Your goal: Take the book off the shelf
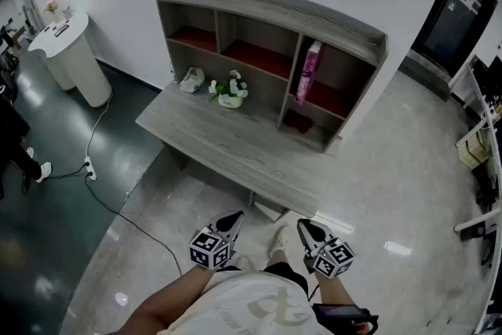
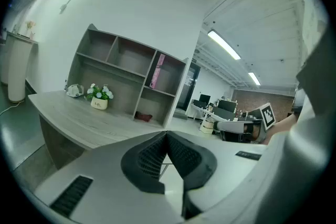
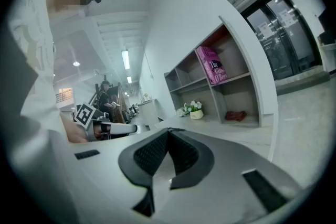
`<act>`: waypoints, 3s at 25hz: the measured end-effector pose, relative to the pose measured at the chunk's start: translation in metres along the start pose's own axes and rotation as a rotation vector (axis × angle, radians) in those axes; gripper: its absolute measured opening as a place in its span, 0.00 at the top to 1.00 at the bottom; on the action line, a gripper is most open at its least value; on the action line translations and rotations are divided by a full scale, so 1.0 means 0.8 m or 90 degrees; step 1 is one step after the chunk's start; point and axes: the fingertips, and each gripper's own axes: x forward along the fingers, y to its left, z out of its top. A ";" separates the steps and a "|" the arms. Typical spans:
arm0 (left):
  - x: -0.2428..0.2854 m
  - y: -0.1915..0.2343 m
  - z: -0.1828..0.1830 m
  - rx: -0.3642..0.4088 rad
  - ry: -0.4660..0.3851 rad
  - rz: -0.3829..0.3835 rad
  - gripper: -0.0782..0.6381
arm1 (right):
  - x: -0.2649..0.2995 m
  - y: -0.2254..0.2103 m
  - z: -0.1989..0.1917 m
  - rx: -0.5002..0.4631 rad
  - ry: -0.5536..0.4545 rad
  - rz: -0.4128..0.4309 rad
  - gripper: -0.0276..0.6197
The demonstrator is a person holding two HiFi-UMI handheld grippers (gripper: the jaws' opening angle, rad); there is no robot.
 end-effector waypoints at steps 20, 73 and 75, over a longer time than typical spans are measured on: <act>-0.031 -0.029 -0.012 0.009 -0.008 -0.022 0.89 | -0.031 0.039 -0.016 0.001 -0.010 -0.023 0.95; 0.124 0.136 0.063 -0.013 0.028 0.047 0.89 | 0.186 -0.120 0.046 0.037 0.035 0.023 0.95; 0.135 0.142 0.070 -0.013 0.029 0.047 0.89 | 0.195 -0.132 0.052 0.038 0.035 0.020 0.95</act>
